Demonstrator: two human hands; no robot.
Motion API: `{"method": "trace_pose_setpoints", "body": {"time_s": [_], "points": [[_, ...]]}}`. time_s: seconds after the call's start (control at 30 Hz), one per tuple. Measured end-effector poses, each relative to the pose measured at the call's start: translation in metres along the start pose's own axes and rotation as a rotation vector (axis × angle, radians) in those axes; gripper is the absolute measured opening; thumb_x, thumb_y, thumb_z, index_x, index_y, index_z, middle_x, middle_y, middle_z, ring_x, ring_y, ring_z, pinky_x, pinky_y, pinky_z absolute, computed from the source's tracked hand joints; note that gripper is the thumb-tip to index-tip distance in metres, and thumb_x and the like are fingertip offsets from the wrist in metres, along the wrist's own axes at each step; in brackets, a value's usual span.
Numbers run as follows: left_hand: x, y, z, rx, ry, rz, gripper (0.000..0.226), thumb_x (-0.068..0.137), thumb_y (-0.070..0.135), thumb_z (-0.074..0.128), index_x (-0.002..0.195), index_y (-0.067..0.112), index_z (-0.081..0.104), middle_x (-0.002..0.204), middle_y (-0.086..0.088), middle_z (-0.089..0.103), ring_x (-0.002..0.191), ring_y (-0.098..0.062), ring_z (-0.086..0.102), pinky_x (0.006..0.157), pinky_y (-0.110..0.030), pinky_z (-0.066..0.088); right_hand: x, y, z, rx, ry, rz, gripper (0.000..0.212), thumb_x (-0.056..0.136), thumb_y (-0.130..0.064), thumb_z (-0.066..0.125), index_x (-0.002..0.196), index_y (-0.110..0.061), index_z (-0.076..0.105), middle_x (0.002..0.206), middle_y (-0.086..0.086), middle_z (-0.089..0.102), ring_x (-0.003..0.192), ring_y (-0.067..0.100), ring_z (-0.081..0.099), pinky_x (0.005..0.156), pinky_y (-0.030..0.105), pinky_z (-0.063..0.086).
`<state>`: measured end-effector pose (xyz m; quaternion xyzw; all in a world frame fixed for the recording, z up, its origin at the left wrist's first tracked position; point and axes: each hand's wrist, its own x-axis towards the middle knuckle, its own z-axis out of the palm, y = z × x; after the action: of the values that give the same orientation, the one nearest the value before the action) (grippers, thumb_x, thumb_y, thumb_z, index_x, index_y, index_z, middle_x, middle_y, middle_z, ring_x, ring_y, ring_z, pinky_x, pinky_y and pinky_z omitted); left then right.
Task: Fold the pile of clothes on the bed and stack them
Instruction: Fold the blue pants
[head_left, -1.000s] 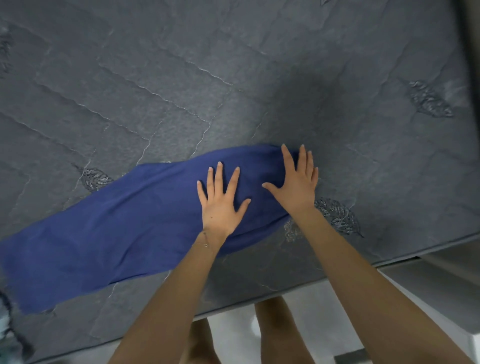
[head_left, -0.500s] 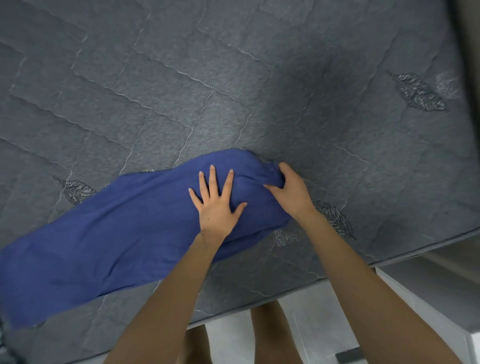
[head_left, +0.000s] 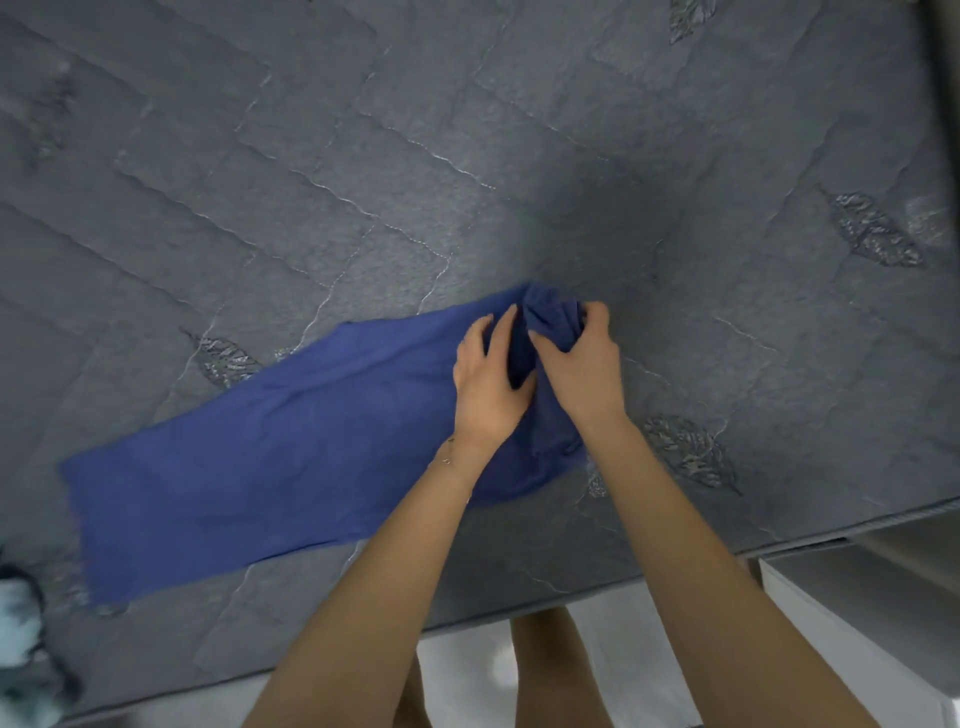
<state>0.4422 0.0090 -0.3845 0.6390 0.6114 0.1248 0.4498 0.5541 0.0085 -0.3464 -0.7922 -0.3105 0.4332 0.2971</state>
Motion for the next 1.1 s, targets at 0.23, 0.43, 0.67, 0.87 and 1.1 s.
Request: {"method": "trace_pose_setpoints", "body": {"time_s": [0.23, 0.43, 0.67, 0.87, 1.1], "points": [[-0.039, -0.077, -0.113, -0.828, -0.085, -0.488, 0.031, 0.103, 0.040, 0.041, 0.107, 0.017, 0.062, 0.098, 0.001, 0.071, 0.089, -0.015, 0.068, 0.074, -0.032, 0.057, -0.060, -0.025, 0.108, -0.057, -0.298, -0.021, 0.044, 0.101, -0.027, 0.048, 0.142, -0.021, 0.033, 0.106, -0.007, 0.057, 0.093, 0.010, 0.058, 0.062, 0.005, 0.040], [-0.078, -0.150, -0.181, -0.798, 0.041, -0.509, 0.025, 0.094, 0.036, 0.062, 0.102, 0.013, 0.056, 0.097, -0.005, 0.064, 0.089, -0.014, 0.064, 0.077, -0.029, 0.050, -0.120, -0.041, 0.196, 0.130, -0.728, 0.102, 0.059, 0.103, -0.007, 0.036, 0.153, -0.027, 0.010, 0.121, -0.011, 0.054, 0.095, 0.003, 0.064, 0.081, 0.024, 0.057], [-0.133, -0.241, -0.248, -0.699, 0.443, -0.567, 0.022, 0.101, 0.024, 0.050, 0.085, 0.009, 0.050, 0.081, -0.005, 0.052, 0.076, -0.009, 0.050, 0.071, -0.028, 0.045, -0.163, -0.043, 0.265, -0.255, -0.423, -0.196, 0.050, 0.094, -0.003, 0.054, 0.141, -0.014, 0.038, 0.131, 0.004, 0.056, 0.100, 0.018, 0.058, 0.094, 0.037, 0.048], [-0.171, -0.315, -0.298, -0.508, 0.547, -0.551, 0.024, 0.101, 0.019, 0.050, 0.079, 0.009, 0.047, 0.075, -0.004, 0.048, 0.071, -0.006, 0.044, 0.066, -0.026, 0.035, -0.181, -0.026, 0.301, -0.733, -0.413, -0.310, 0.073, 0.092, -0.034, 0.063, 0.153, -0.023, 0.024, 0.160, 0.004, 0.020, 0.148, 0.025, 0.012, 0.119, 0.041, 0.015], [-0.178, -0.350, -0.316, -0.388, 0.573, -0.580, 0.025, 0.099, 0.024, 0.054, 0.095, 0.000, 0.056, 0.089, -0.017, 0.060, 0.086, -0.027, 0.057, 0.075, -0.038, 0.043, -0.189, -0.015, 0.314, -0.877, -0.404, -0.300, 0.081, 0.090, -0.044, 0.062, 0.154, -0.032, 0.015, 0.163, 0.002, -0.003, 0.150, 0.025, -0.009, 0.120, 0.045, -0.004]]}}
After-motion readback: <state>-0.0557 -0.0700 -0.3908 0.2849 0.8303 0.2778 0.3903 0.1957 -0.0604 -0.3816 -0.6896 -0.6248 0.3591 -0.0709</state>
